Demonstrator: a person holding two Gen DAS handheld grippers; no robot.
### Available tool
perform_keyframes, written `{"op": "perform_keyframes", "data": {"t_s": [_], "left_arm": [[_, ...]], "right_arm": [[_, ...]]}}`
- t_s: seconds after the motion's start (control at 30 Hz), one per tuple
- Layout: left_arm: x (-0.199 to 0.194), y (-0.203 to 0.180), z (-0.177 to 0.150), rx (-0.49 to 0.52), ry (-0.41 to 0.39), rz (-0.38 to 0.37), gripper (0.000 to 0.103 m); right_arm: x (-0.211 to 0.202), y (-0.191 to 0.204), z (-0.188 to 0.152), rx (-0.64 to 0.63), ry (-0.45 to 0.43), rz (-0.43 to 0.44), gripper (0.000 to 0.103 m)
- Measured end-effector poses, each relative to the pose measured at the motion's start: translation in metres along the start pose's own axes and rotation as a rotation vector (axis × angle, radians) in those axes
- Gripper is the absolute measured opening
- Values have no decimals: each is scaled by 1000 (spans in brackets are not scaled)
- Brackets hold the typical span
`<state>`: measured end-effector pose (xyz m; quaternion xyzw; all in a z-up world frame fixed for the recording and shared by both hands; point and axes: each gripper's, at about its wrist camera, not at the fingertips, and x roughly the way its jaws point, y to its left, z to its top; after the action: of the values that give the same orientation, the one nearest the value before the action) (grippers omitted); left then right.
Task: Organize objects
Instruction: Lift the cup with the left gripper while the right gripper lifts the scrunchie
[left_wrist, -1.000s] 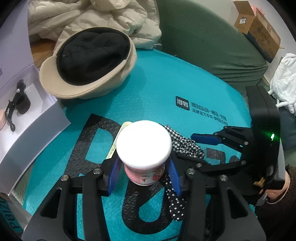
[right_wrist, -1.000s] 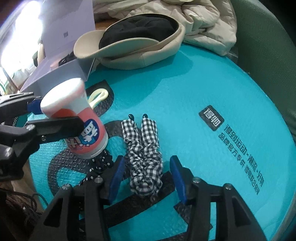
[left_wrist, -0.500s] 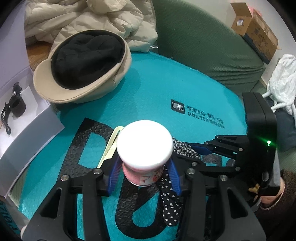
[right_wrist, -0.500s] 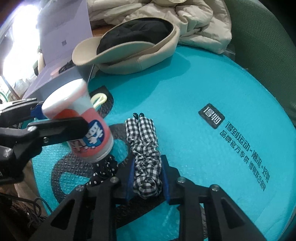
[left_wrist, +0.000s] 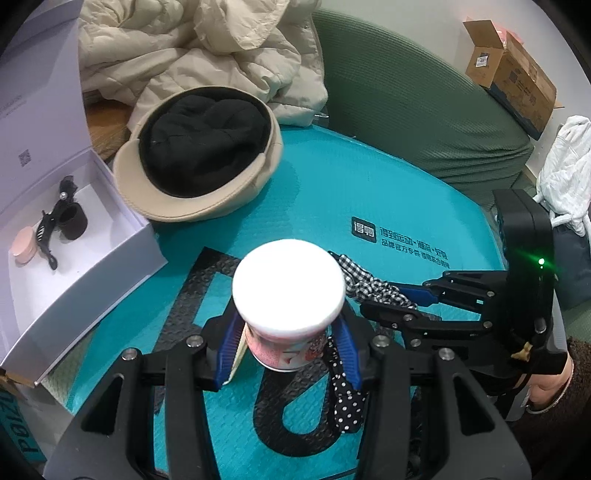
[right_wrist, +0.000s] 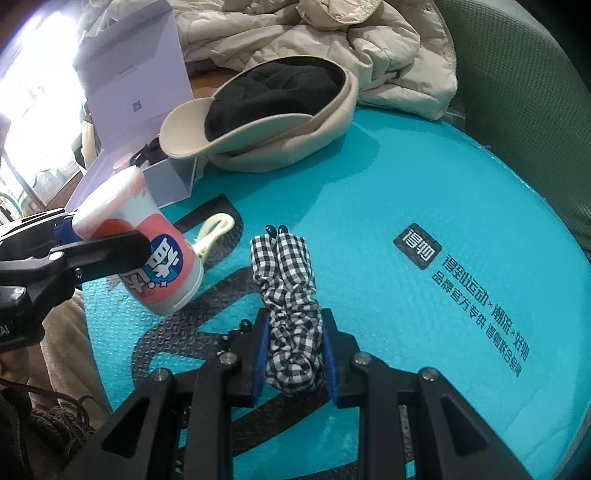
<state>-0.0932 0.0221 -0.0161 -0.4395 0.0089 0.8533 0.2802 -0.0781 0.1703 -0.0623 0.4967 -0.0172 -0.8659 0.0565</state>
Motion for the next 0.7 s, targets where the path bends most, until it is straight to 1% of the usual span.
{"op": "perform_keyframes", "data": {"t_s": [0.33,0.7], "left_arm": [[-29,17,-1,-45,-21,46,45],[-61,38,-15,-82,-48,120,45]], "right_arm": [[-13,34,8,-73,-21,37,26],[-24,83,21,-188,-50,93,26]]}}
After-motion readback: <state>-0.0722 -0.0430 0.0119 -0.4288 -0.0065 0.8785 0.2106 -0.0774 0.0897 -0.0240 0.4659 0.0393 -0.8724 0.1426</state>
